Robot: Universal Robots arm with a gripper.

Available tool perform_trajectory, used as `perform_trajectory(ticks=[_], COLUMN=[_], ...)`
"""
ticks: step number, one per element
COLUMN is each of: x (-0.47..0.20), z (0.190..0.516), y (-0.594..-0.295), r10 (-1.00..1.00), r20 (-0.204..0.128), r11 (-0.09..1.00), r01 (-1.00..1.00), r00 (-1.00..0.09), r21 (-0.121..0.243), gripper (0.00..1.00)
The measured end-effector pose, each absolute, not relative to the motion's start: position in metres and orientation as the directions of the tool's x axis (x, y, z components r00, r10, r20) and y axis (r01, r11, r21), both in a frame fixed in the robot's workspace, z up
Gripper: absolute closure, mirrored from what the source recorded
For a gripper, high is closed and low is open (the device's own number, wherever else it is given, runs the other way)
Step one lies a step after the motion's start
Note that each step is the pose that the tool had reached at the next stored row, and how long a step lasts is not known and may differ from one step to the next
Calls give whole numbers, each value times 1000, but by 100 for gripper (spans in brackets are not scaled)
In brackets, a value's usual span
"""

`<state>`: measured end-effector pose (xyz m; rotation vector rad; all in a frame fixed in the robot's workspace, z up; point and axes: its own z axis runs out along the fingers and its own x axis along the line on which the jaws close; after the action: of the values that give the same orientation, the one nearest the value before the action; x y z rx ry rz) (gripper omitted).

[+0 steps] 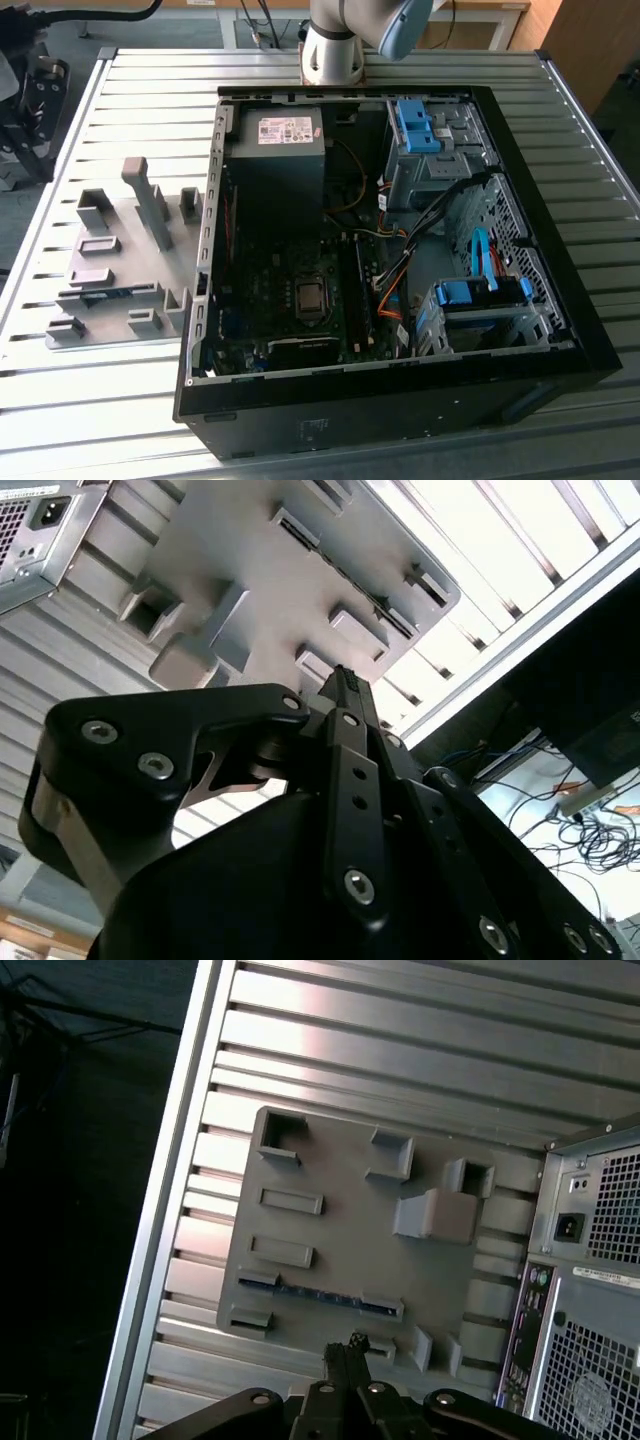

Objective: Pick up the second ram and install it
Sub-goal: 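Pick up the second ram and move it above second insertion slot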

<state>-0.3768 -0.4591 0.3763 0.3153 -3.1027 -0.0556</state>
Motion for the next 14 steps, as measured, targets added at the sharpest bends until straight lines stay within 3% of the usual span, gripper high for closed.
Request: perform_trajectory(ticks=[14], x=[-378], z=[374], y=[-459], r10=[-406], r20=[19], r11=[913], r01=[-405], r00=[-914], r21=[38], gripper=[90])
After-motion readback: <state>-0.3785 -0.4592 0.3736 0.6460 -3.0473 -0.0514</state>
